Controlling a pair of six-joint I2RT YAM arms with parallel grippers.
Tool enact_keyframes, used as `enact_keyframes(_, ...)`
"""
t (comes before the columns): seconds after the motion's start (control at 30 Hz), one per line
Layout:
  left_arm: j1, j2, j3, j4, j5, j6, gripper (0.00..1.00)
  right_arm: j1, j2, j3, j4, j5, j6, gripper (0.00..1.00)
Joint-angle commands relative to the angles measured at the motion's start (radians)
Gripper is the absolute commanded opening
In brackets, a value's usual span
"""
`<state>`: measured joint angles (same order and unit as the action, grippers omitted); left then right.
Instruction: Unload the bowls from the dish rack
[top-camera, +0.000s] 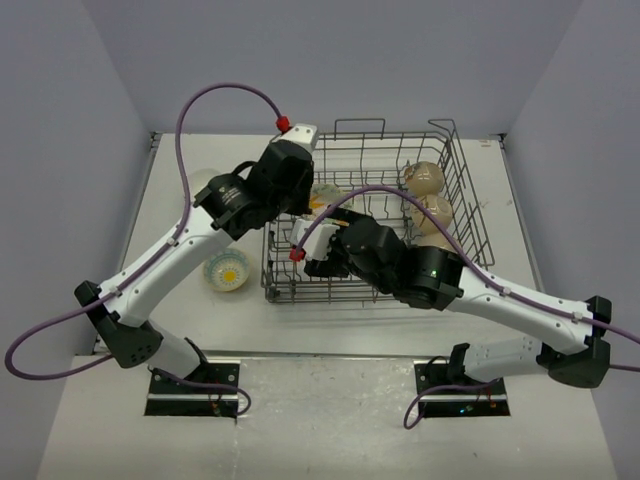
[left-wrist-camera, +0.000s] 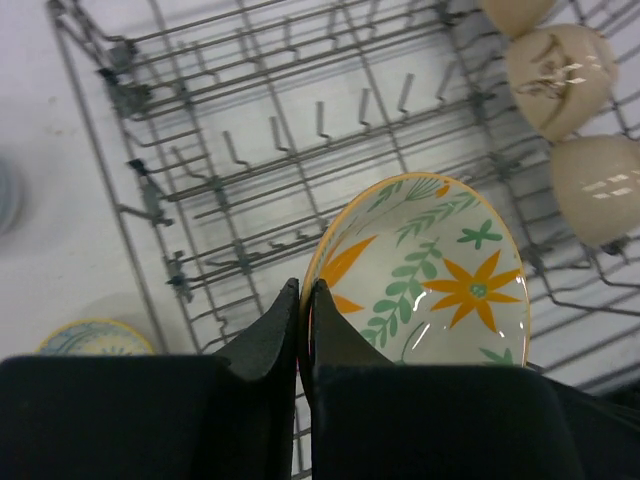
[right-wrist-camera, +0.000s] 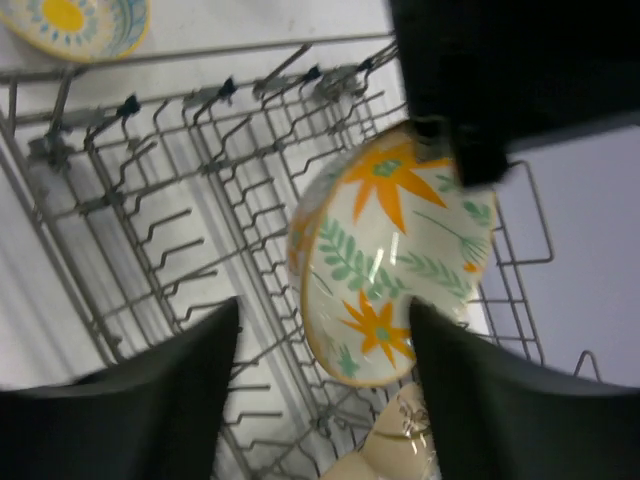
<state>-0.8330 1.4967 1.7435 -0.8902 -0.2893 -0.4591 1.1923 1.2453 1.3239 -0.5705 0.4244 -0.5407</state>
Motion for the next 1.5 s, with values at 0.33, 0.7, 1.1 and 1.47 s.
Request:
enact_keyframes(0.33, 0.537, -0.544, -0.545, 0.146, -0.206, -0.157, 0.0, -0.1, -0.242, -0.126, 0.225, 0.119, 0.234, 0.99)
enact_keyframes(0.7, 0.752, -0.744, -1.067, 0.515, 0.058, -0.323, 0.0, -0.126, -0.389, -0.265, 0.262, 0.039, 0.311, 0.99)
enact_keyframes(1.1, 0.775, -0.779, -1.249, 0.568, 0.073, -0.369, 0.0, -0.126, -0.386, -0.267, 0.261, 0.016, 0.298, 0.99)
enact_keyframes(1.47, 0.775, -0.872, -1.36, 0.638, 0.058, -0.385, 0.0, -0.126, -0.4, -0.272, 0.264, -0.03, 0.298, 0.99)
